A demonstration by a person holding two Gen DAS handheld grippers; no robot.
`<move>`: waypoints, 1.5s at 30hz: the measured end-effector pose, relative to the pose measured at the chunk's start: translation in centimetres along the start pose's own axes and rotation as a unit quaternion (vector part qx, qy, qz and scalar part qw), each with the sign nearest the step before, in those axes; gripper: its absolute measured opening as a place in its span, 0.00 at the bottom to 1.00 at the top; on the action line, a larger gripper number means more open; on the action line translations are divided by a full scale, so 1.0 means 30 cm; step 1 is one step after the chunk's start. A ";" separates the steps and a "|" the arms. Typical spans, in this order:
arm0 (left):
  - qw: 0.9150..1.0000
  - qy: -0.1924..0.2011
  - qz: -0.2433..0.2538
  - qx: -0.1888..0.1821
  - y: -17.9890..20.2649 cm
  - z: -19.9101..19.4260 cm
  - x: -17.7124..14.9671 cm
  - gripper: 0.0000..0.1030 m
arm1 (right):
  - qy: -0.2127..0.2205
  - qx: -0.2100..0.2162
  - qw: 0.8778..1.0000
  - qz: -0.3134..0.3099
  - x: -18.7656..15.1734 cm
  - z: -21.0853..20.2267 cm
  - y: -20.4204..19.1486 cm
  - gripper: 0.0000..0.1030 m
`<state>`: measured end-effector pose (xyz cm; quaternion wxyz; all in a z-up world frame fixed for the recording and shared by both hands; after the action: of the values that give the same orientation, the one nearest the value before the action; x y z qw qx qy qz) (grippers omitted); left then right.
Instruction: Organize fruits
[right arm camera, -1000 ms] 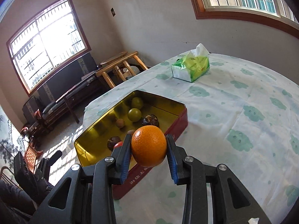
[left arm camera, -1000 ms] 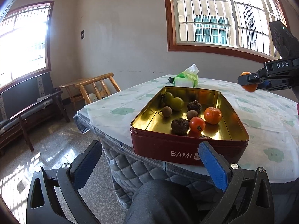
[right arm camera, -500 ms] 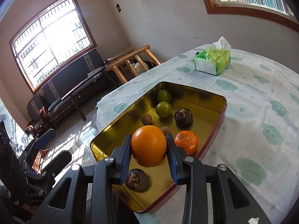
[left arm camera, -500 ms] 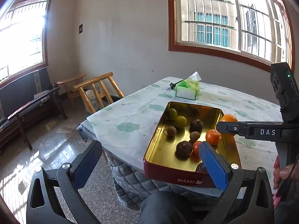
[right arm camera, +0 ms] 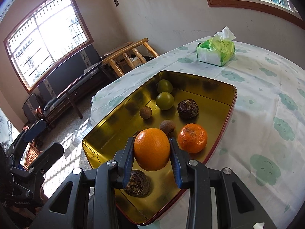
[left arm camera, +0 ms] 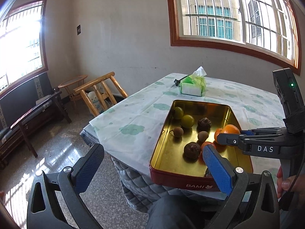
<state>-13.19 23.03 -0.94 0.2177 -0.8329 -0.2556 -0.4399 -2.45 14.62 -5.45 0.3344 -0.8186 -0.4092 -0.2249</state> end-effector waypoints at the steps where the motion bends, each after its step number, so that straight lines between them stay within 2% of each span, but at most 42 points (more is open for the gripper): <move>1: 1.000 -0.001 0.002 -0.002 0.002 0.002 0.001 1.00 | -0.001 0.000 1.000 0.001 -0.001 0.002 0.003 0.32; 7: 1.000 0.014 0.022 -0.004 0.026 -0.010 0.018 1.00 | 0.005 0.000 1.000 0.004 0.013 0.002 0.014 0.35; 10: 1.000 0.010 0.023 -0.018 0.039 -0.008 0.025 0.99 | 0.016 -0.004 1.000 -0.001 0.026 -0.014 0.012 0.36; 13: 0.999 0.006 0.022 -0.030 0.048 -0.007 0.029 0.99 | 0.038 -0.023 0.999 -0.014 0.033 -0.051 0.002 0.44; 16: 0.999 0.011 0.033 -0.013 0.049 -0.020 0.040 1.00 | 0.075 -0.058 0.995 -0.035 0.038 -0.119 -0.016 0.54; 18: 0.999 0.020 0.038 -0.008 0.051 -0.038 0.052 1.00 | 0.111 -0.075 0.990 -0.050 0.041 -0.185 -0.035 0.71; 19: 0.999 0.027 0.038 -0.013 0.053 -0.050 0.059 1.00 | 0.131 -0.087 0.986 -0.059 0.041 -0.223 -0.048 0.76; 21: 0.998 0.039 0.031 -0.027 0.055 -0.074 0.074 1.00 | 0.173 -0.117 0.975 -0.076 0.037 -0.298 -0.074 0.96; 24: 0.998 0.049 0.015 -0.046 0.053 -0.103 0.100 1.00 | 0.213 -0.156 0.960 -0.091 0.035 -0.385 -0.099 0.98; 28: 0.998 0.050 0.008 -0.039 0.050 -0.127 0.125 1.00 | 0.242 -0.168 0.952 -0.088 0.031 -0.463 -0.099 1.00; 32: 0.998 0.051 0.003 -0.033 0.048 -0.153 0.137 1.00 | 0.262 -0.201 0.939 -0.099 0.013 -0.514 -0.109 1.00; 45: 0.996 0.082 -0.007 -0.025 0.040 -0.271 0.172 1.00 | 0.287 -0.203 0.931 -0.103 -0.019 -0.602 -0.143 1.00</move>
<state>-15.01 18.54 7.45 0.2139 -0.7974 -0.2311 -0.5148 -8.00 3.01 7.92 0.2396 -0.7232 -0.3235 -0.5611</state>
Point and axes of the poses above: each gripper's, at about its wrist camera, not at the fingertips, and z roughly the way its jaws point, y to its right, x to its top, the point moved 7 cm from there along z, roughly the way its jaws point, and after that the axes turned 6 degrees about z, right-handed, at the moved point
